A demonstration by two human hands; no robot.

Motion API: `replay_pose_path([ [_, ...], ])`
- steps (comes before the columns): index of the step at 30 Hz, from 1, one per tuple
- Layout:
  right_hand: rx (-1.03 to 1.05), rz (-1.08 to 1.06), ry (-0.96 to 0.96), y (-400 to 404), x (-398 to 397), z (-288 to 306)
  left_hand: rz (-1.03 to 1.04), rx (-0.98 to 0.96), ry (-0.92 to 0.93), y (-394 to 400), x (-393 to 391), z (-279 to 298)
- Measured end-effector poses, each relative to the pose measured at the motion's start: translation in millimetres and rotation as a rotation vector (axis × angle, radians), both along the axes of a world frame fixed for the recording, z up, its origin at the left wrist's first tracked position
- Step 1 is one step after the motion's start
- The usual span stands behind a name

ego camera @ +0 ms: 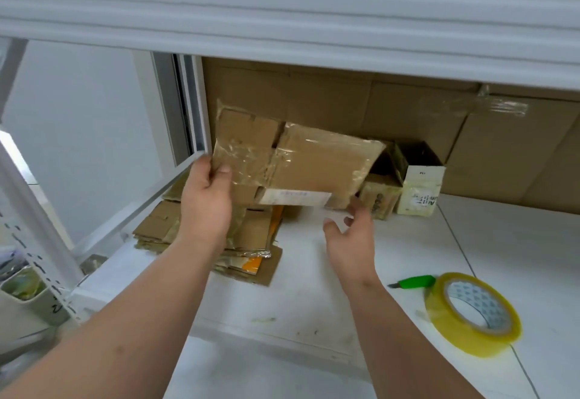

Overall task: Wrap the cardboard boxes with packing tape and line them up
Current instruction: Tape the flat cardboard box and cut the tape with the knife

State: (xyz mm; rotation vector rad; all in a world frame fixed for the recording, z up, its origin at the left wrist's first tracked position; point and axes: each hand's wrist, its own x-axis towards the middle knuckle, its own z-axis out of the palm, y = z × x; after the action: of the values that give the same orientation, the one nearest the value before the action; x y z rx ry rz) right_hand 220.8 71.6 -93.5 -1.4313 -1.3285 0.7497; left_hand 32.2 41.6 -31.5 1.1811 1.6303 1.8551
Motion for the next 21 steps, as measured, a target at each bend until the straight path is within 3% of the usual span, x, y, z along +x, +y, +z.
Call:
replay_pose_path([
  [4, 0.115, -0.119, 0.155, -17.8, 50.6, 13.6, -0.123, -0.063, -0.253, -16.7, 35.1, -9.5],
  [9, 0.134, -0.081, 0.308, -53.6, 136.6, 27.9, -0.222, -0.069, -0.37, -43.2, 109.1, -13.3],
  [16, 0.061, -0.077, 0.34, -100.7, 227.7, 21.8, -0.294, -0.041, -0.182, -68.7, 212.7, -15.2],
  [21, 0.088, -0.054, 0.308, -125.5, 254.2, 17.0, -0.333, -0.114, -0.256, -91.4, 243.3, -14.8],
])
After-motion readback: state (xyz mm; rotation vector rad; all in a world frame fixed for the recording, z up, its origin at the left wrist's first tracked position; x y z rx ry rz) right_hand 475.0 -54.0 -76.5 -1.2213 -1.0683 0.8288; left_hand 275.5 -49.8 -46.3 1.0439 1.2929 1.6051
